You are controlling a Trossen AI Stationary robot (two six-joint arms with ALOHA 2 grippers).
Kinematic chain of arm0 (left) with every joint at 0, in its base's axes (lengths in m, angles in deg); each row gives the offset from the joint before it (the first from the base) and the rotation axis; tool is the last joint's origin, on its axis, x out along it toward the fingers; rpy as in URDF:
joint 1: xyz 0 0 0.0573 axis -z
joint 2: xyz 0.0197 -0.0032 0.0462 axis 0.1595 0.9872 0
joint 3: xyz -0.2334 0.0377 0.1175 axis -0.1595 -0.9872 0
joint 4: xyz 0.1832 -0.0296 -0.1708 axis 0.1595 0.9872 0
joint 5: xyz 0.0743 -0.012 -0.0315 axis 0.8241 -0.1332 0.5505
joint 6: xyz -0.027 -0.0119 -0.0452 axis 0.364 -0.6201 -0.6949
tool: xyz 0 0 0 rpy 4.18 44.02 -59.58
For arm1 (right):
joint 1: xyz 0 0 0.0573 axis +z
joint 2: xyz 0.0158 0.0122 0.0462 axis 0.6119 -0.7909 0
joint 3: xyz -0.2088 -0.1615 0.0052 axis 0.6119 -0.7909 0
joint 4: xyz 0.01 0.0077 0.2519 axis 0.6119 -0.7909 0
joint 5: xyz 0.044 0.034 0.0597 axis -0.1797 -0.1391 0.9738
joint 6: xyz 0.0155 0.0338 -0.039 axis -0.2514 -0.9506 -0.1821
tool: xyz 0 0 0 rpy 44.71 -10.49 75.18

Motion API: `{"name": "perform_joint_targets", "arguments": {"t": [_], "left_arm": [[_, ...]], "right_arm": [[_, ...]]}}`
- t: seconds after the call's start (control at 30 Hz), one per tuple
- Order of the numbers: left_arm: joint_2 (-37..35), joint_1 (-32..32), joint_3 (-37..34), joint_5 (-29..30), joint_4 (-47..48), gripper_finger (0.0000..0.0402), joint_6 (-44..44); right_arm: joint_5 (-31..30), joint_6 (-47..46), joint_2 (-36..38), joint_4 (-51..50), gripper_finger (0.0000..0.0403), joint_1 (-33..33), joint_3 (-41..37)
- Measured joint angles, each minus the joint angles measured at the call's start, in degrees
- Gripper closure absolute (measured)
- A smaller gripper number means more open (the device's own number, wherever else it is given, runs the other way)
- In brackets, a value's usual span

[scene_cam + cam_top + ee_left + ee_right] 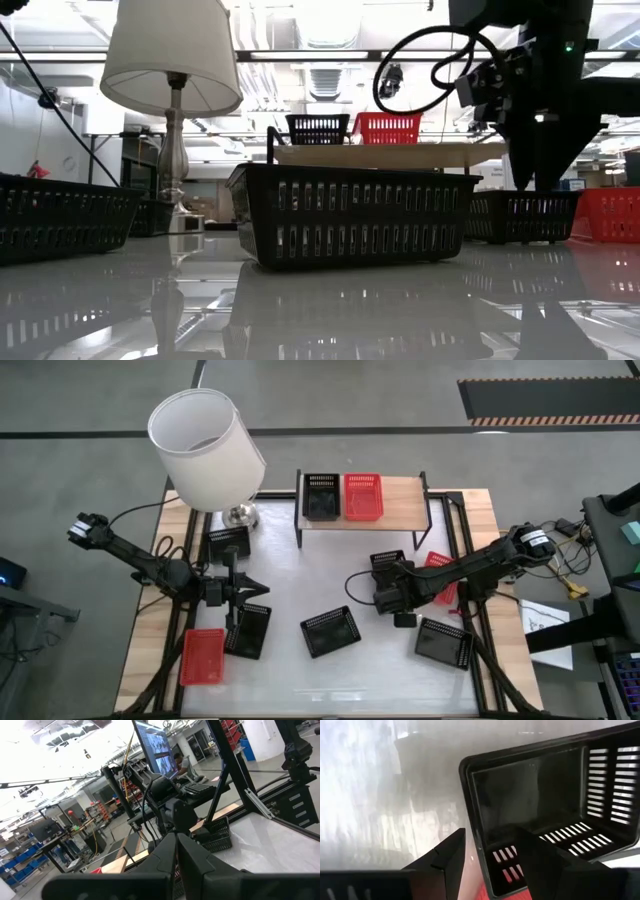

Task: Stack baskets on shelf by color
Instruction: Put the black bin on the shelf

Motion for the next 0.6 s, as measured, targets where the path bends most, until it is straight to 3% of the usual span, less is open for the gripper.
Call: {"name": "perform_joint_targets", "arguments": {"t": [0.33, 0.6], "left_arm": [[0.00, 0.00, 0.00, 0.00, -0.01, 0.0402, 0.00], [0.00, 0.00, -0.02, 0.00, 0.00, 0.0402, 0.02]], "right_arm": [[0.02, -1.46, -0.02, 4.21, 0.0267, 0.00, -4.84], [0.21, -0.45, -0.02, 6.03, 0.0347, 0.02, -5.26]]}}
